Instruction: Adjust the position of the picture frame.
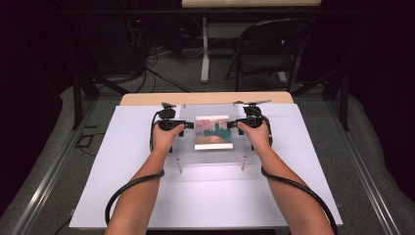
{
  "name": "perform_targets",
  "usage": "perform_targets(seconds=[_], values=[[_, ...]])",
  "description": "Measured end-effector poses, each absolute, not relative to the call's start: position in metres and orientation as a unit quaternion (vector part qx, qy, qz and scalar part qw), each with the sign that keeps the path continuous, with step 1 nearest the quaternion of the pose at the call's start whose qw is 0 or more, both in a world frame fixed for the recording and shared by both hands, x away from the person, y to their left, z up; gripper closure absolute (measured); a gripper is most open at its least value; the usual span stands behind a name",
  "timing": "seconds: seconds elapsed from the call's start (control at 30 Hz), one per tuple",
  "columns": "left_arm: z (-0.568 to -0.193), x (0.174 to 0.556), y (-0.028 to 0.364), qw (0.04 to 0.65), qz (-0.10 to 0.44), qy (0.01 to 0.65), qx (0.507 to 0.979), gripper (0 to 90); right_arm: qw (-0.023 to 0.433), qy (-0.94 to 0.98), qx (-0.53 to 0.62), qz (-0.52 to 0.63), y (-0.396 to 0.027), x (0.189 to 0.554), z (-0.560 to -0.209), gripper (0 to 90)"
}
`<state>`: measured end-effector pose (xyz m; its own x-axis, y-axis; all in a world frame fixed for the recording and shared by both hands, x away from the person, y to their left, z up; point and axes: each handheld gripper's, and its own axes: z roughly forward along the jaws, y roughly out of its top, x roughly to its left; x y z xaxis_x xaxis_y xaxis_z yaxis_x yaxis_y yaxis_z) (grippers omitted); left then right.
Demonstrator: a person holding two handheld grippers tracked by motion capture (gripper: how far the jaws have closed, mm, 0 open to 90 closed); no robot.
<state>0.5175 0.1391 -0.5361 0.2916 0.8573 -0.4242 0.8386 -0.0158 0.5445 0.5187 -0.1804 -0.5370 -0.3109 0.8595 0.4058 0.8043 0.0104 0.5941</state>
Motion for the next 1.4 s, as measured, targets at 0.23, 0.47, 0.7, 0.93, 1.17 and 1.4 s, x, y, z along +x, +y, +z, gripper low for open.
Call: perform_targets(seconds=[0.23, 0.47, 0.7, 0.93, 1.17, 1.4], values=[[-0.534, 0.518, 0.139, 0.367, 0.011, 0.597, 0.713, 26.8, 0.037, 0.711, 0.586, 0.387, -0.18, 0.519, -0.536, 27.2], [-0.534, 0.518, 0.14, 0.371, 0.01, 0.599, 0.71, 28.1, 0.039, 0.708, 0.587, 0.391, -0.18, 0.518, -0.536, 27.3], [-0.533, 0.517, 0.14, 0.373, 0.013, 0.602, 0.706, 30.1, 0.037, 0.707, 0.586, 0.394, -0.182, 0.517, -0.536, 28.7], [-0.528, 0.515, 0.14, 0.379, 0.022, 0.598, 0.706, 31.7, 0.047, 0.708, 0.581, 0.398, -0.182, 0.515, -0.531, 29.3], [-0.519, 0.51, 0.141, 0.387, 0.031, 0.594, 0.705, 34.5, 0.06, 0.71, 0.575, 0.402, -0.182, 0.51, -0.522, 29.6], [-0.508, 0.504, 0.143, 0.393, 0.042, 0.586, 0.707, 37.7, 0.07, 0.714, 0.567, 0.406, -0.183, 0.504, -0.512, 33.0]])
